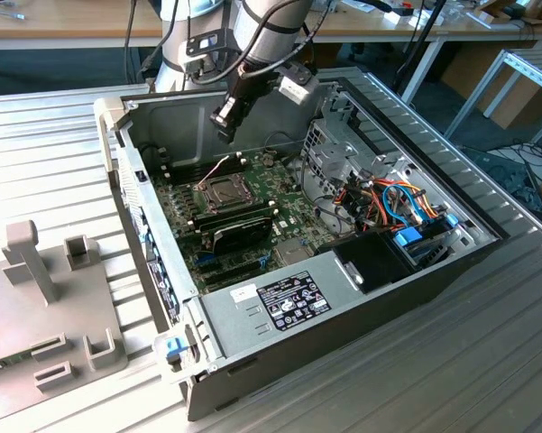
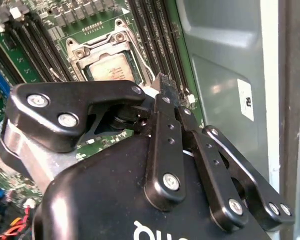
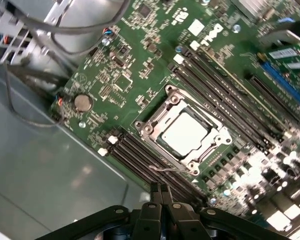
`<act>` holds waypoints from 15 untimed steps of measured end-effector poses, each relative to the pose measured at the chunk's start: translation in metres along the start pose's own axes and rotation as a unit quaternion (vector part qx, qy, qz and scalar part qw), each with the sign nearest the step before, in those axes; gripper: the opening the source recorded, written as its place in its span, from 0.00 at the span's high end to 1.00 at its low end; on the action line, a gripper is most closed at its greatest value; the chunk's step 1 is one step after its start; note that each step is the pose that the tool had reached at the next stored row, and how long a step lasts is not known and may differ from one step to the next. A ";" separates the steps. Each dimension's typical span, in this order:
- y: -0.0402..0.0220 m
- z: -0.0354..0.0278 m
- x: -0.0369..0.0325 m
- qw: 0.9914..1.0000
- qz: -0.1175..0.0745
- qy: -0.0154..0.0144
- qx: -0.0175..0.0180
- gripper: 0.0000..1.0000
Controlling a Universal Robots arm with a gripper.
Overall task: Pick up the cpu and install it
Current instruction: 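Install the first cpu locking lever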
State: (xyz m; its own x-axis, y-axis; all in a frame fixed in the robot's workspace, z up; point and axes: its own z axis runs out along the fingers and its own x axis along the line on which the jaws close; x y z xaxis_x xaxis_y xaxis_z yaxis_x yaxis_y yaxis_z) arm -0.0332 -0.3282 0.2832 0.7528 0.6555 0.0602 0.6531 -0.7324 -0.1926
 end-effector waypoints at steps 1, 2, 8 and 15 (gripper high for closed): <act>0.0000 0.0000 -0.0001 1.000 -0.002 0.000 0.000 0.89; 0.0000 0.0000 -0.0001 1.000 -0.002 0.000 0.000 0.89; 0.0008 0.0041 -0.0003 1.000 -0.002 0.000 0.001 0.89; 0.0026 0.0112 -0.0016 1.000 -0.020 0.000 0.005 0.89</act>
State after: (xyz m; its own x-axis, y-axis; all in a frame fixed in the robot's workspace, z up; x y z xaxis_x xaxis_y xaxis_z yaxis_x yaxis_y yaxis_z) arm -0.0337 -0.3290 0.2716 0.7263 0.6841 0.0672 0.6816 -0.7040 -0.1996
